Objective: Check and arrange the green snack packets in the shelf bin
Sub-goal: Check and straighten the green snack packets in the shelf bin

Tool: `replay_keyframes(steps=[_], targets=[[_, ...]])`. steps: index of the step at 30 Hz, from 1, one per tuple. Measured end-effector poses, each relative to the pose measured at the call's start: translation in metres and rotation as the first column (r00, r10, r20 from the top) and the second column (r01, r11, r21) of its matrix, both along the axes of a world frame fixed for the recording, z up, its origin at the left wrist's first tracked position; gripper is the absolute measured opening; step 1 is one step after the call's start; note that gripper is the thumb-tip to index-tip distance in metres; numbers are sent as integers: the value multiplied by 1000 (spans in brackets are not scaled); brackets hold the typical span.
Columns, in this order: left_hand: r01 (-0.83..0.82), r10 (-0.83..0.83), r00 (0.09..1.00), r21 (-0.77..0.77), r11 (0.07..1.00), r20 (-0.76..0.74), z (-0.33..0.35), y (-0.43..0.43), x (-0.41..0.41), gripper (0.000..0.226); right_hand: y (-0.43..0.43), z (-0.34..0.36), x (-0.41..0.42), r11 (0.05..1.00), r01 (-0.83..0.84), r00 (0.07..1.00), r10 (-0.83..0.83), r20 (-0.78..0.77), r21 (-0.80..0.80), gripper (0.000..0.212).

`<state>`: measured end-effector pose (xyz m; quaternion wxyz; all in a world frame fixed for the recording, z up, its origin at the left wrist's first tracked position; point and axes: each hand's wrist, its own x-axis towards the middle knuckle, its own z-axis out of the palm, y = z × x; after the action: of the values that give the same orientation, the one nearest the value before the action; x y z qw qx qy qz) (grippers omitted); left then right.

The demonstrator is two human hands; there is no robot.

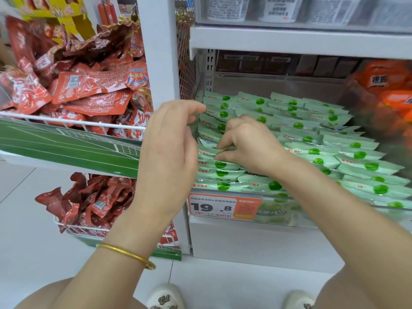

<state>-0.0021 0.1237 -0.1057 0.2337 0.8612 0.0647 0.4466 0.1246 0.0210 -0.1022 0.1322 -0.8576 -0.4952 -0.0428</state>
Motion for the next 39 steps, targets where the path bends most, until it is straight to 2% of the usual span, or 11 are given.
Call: replay_keyframes(steps=[2, 6, 9, 13, 17, 22, 27, 30, 35, 37, 39], targets=[[-1, 1, 1000, -3, 1000, -12, -1, -1, 1, 35, 1, 0, -1, 1000, -1, 1000, 1, -7, -24, 29], [-9, 8, 999, -1, 1000, -51, -1, -1, 1, 32, -11, 8, 3, 999, 13, 997, -9, 83, -46, 26], [-10, 11, 998, 3, 1000, -68, -2, -1, 2, 32, -8, 5, -1, 1000, -18, 998, 19, 66, -14, 20], [-12, 12, 997, 1, 1000, -78, -2, -5, 5, 33, -3, 3, -1, 995, -50, 997, 55, 55, -85, 20], [-7, 7, 997, 1, 1000, -78, -2, -6, 7, 35, -13, 17, 13, 992, 43, 992, -29, -124, 117, 15], [-5, 4, 996, -8, 1000, -85, -3, -7, 8, 37, -6, 12, 8, 995, 79, 994, -73, 82, -68, 17], [-12, 11, 997, -12, 1000, -77, -5, -6, 9, 38, -2, 13, 2, 992, 81, 966, -53, 253, -100, 14], [-3, 2, 999, -20, 1000, -46, -7, -9, 11, 41, 1, 3, -2, 1000, 26, 950, -25, 311, 0, 7], [19, -20, 1000, -46, 999, -21, -9, -12, 13, 43, -4, -6, 1, 976, 122, 976, -151, 155, 182, 12], [23, -24, 1000, -79, 997, -15, -8, -11, 13, 43, -5, -7, 2, 960, 136, 982, -164, 96, 243, 11], [28, -28, 1000, -105, 994, -5, -7, -11, 13, 43, -7, -5, 3, 918, 134, 988, -152, 20, 374, 9]])
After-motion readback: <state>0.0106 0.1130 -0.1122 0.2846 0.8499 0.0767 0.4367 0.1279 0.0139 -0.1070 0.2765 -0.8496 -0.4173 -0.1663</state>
